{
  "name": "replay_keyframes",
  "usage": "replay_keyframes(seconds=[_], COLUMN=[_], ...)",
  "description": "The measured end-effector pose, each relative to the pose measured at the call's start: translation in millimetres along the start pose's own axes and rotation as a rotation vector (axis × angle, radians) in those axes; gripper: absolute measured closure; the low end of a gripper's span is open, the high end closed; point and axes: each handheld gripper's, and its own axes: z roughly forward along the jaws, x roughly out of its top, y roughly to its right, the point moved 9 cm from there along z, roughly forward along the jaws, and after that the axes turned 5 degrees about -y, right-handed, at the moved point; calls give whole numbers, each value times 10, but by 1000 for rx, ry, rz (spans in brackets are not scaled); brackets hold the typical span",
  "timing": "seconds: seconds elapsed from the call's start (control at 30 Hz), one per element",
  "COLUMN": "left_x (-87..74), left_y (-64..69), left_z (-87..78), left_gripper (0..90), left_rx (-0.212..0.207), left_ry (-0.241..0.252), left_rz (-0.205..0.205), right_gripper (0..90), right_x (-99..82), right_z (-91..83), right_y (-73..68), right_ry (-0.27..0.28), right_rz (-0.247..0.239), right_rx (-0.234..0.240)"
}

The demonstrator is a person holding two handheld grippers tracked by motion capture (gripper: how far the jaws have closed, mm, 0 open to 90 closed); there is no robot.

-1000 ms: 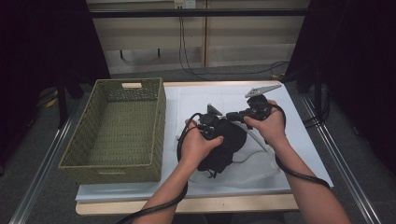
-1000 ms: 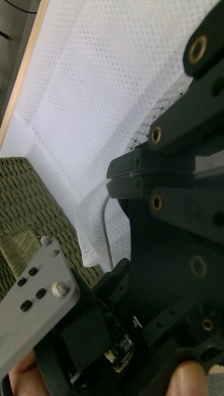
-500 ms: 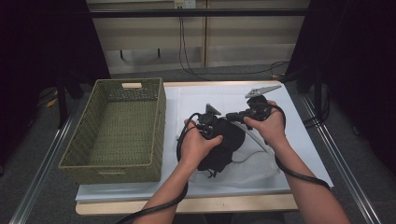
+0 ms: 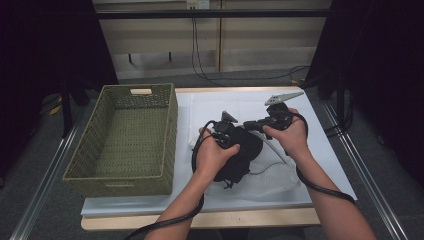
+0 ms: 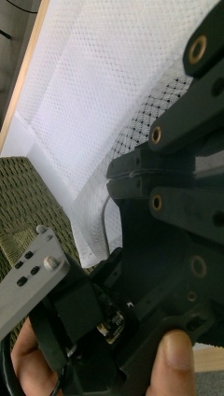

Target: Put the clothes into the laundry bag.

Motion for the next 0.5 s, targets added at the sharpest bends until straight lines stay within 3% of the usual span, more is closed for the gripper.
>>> replay_keyframes(seconds=[0.03,0.07,0.23,0.5], left_x=[25,5,10,13], left_y=[14,-23,-61,-84], left_z=[12,-5,-12,27], left_gripper=[605,605,605,604], left_rx=[-2,10,1,24], left_ry=[29,3,3,1], left_rz=[-40,-9,-16,-14], right_gripper=[900,900,900,900], right_x=[-10,-10,-14,-30], right_z=[-5,-5,-10,9], right_y=[6,6,3,50], right_ry=[0,0,3,6], right_rz=[1,1,1,15], right_rx=[-1,-1,3,0])
